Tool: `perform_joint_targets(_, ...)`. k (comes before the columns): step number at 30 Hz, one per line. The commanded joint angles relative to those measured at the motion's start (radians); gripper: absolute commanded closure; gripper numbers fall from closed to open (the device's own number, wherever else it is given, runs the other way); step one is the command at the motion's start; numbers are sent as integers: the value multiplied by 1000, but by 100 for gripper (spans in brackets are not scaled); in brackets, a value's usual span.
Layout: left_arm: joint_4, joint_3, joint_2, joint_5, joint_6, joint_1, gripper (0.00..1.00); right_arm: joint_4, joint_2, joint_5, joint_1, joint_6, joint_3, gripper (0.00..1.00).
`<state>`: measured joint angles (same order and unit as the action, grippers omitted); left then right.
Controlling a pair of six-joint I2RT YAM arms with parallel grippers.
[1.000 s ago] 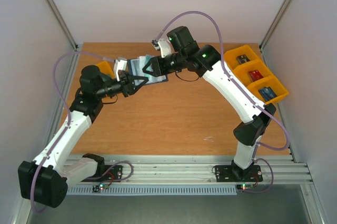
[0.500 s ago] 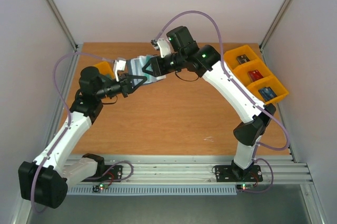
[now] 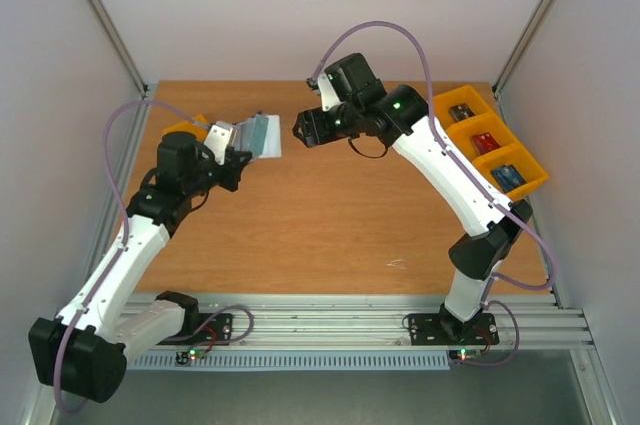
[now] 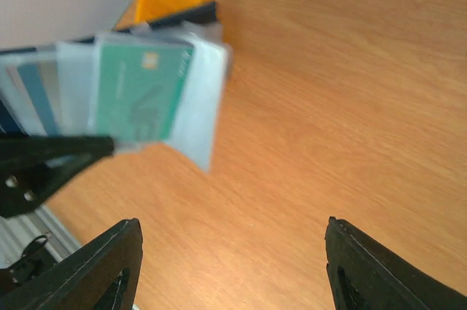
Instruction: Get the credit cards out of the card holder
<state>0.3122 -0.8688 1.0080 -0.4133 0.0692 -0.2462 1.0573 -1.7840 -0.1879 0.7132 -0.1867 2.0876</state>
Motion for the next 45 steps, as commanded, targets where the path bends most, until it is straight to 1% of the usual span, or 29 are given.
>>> perform_joint_targets(1,73,-62,-17,350,-322,-15,100,40,32,63,6,-59,10,32)
perform_joint_targets(3,68,-65,-29,361,-371,-16,100,-9,51,-7,21,-102,-11,35)
perform_joint_targets(4,67,-71,-35,326,-366,-15,100,-43,61,-72,30,-120,-28,35)
perform_joint_targets(6,58,-84,-50,189,-296,-14,100,-147,86,-274,32,-137,-73,37)
perform_joint_targets(8,23,-85,-72,-12,-186,-6,100,-279,118,-490,31,-123,-142,38)
perform_joint_targets(9,-21,-77,-86,-107,-92,-1,100,-351,132,-580,26,-103,-176,39)
perform_joint_targets(10,-78,-64,-103,-221,-31,3,100,-415,144,-686,18,-72,-208,41)
perform_joint_targets(11,-145,-48,-115,-282,46,8,100,-488,154,-759,3,-13,-237,42)
perform_joint_targets(12,-219,-33,-123,-324,136,11,100,-566,161,-813,-13,42,-269,45)
perform_joint_targets(13,-313,-21,-125,-354,192,15,100,-633,168,-846,-31,97,-313,48)
perform_joint_targets(14,-376,-12,-124,-378,264,19,100,-699,173,-861,-47,136,-338,52)
perform_joint_targets(15,-432,-3,-122,-403,341,23,100,-714,177,-862,-58,154,-355,56)
perform_joint_targets(17,-519,12,-123,-448,412,27,100,-698,183,-848,-72,150,-368,60)
perform_joint_targets(20,-591,24,-124,-506,468,27,100,-635,189,-816,-78,105,-360,64)
perform_joint_targets(22,-621,33,-126,-535,496,27,100,-631,202,-814,-83,89,-368,65)
perform_joint_targets(26,-659,37,-129,-574,515,27,100,-637,223,-834,-108,84,-384,67)
perform_joint_targets(30,-690,37,-131,-612,530,27,100,-604,232,-849,-131,59,-385,68)
perform_joint_targets(35,-699,37,-133,-625,532,27,100,-534,242,-855,-139,7,-365,69)
perform_joint_targets(41,-712,31,-128,-629,541,27,100,-503,241,-852,-139,-17,-356,69)
perform_joint_targets(43,-714,28,-129,-630,541,27,100,-517,237,-871,-138,-6,-359,72)
perform_joint_targets(45,-714,28,-128,-627,544,27,100,-538,231,-904,-137,10,-363,79)
